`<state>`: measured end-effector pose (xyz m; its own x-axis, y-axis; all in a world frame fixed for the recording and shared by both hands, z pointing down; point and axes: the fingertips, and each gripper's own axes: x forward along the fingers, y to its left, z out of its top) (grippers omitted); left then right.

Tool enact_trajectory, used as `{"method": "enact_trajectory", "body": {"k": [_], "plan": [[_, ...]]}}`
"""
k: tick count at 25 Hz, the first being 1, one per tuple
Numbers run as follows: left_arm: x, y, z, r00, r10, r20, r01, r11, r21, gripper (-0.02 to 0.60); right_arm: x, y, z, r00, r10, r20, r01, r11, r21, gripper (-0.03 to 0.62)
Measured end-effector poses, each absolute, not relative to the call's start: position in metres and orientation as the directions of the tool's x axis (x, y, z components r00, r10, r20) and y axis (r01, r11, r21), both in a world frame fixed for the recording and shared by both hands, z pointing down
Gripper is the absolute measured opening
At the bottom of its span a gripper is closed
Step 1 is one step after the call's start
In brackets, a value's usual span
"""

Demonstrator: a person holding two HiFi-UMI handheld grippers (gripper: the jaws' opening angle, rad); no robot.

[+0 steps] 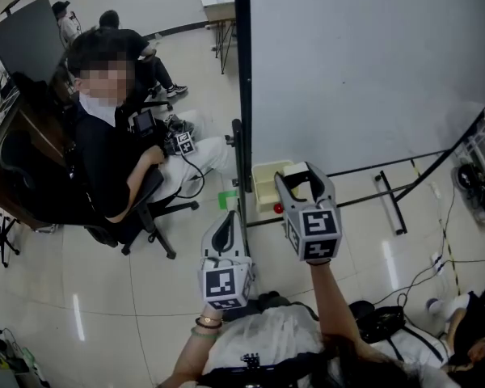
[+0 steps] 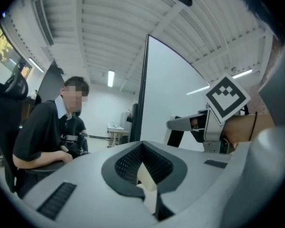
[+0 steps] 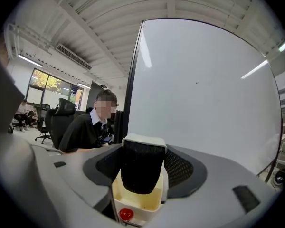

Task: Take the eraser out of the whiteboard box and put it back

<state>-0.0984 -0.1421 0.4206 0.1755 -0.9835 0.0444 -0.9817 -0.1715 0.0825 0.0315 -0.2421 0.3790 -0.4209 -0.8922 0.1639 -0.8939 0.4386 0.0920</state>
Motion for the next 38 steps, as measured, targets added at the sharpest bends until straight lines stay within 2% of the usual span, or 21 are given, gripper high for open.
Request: {"method": "enact_trajectory", "body": {"k": [10,17,20,24,33,35,37,38], "plan": [[-0.092,-0.141,0.412,0.175,-0.985,0.009,-0.983,-0.174,0.065,0.003,0.030,-0.230,0.369,-0.472,-0.874,0.117,-0.871,0.483,0.088,0.273],[-0.071,-0.136,0.404,0.305,-0.952,0.032,-0.952,-0.305,-0.005,0.002,0.033,-0.226,0.369,-0.474,-0.874,0.110,-0.871,0.483,0.084,0.273],[-0.063,-0.133,0.390,0.290,-0.956,-0.037,-0.957,-0.289,-0.006,0.003,0.032,-0.241,0.372,-0.459,-0.881,0.112,-0.879,0.469,0.083,0.274],[-0.055,-0.131,0.396,0.281,-0.960,-0.010,-0.957,-0.280,-0.077,0.003,0.029,-0.268,0.366,-0.420,-0.902,0.101,-0.899,0.428,0.087,0.275],[-0.095,-0.130,0.406,0.149,-0.988,0.031,-0.989,-0.149,0.003,0.003,0.005,-0.307,0.448,-0.378,-0.860,0.342,-0.887,0.442,0.134,0.291],[-0.105,-0.128,0.411,0.125,-0.991,0.041,-0.992,-0.125,-0.014,0.003,0.003,-0.307,0.461,-0.388,-0.846,0.365,-0.884,0.454,0.113,0.310],[-0.112,-0.125,0.414,0.106,-0.993,0.052,-0.994,-0.108,-0.031,0.003,0.004,-0.306,0.464,-0.397,-0.845,0.359,-0.888,0.453,0.084,0.368],[-0.114,-0.124,0.414,0.096,-0.994,0.054,-0.995,-0.097,-0.026,0.003,0.006,-0.305,0.464,-0.399,-0.848,0.349,-0.888,0.452,0.082,0.370]]}}
